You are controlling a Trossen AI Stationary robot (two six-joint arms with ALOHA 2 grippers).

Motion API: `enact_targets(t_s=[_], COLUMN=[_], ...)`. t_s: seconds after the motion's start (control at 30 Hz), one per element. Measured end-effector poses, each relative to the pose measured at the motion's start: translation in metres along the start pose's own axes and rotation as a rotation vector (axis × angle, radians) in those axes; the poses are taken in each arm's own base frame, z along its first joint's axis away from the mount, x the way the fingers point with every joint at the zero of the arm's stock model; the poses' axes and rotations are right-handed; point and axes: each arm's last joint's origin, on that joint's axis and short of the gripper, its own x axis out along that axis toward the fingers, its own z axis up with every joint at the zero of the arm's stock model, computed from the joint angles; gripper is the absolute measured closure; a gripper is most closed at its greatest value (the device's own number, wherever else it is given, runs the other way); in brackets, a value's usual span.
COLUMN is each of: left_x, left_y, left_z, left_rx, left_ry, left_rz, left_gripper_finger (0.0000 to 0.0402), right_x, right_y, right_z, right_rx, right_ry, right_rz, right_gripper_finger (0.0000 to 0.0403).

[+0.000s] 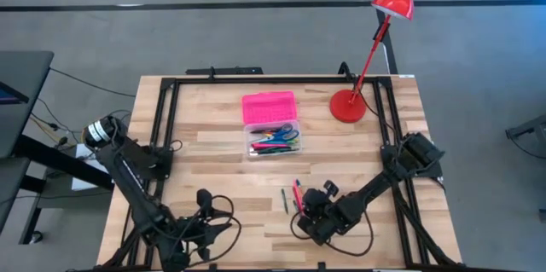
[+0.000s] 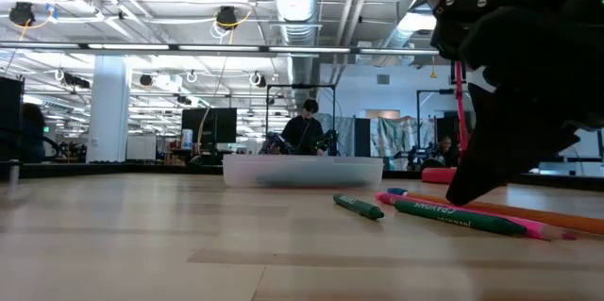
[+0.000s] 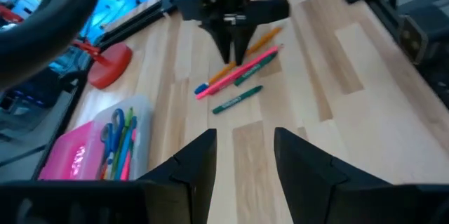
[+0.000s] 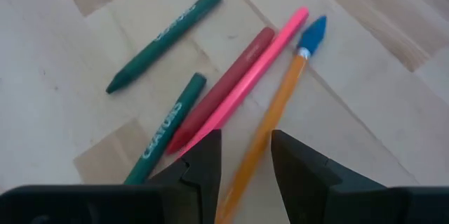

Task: Pick & place school supplies into a supply box
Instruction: Put the orange pencil into the pink supply box

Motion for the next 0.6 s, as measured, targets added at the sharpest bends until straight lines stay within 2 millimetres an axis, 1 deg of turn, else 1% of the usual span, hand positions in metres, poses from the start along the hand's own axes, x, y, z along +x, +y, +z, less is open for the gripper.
enact_targets(t_s=[0.27, 0.47, 0.6], left_x=[0.002, 0.002, 0.002], left_y=[0.002, 0.002, 0.002], left_z=[0.000, 0.000, 0.000], left_rx=[-0.006, -0.012, -0.017], left_ry=[0.002, 0.005, 0.007], left_rz=[0.017, 0.018, 0.017], left_gripper_finger=[0.0263, 0.0263, 0.0263], right_x=[0.000, -0.001, -0.002], right_y=[-0.004, -0.011, -0.013], right_z=[-0.003, -0.003, -0.004], right_rx=[-0.015, 0.023, 0.016], right_ry=[0.046, 0.114, 0.129], right_rz=[-0.025, -0.078, -0.101], right_gripper_finger=[0.0285, 0.0285, 0.0294])
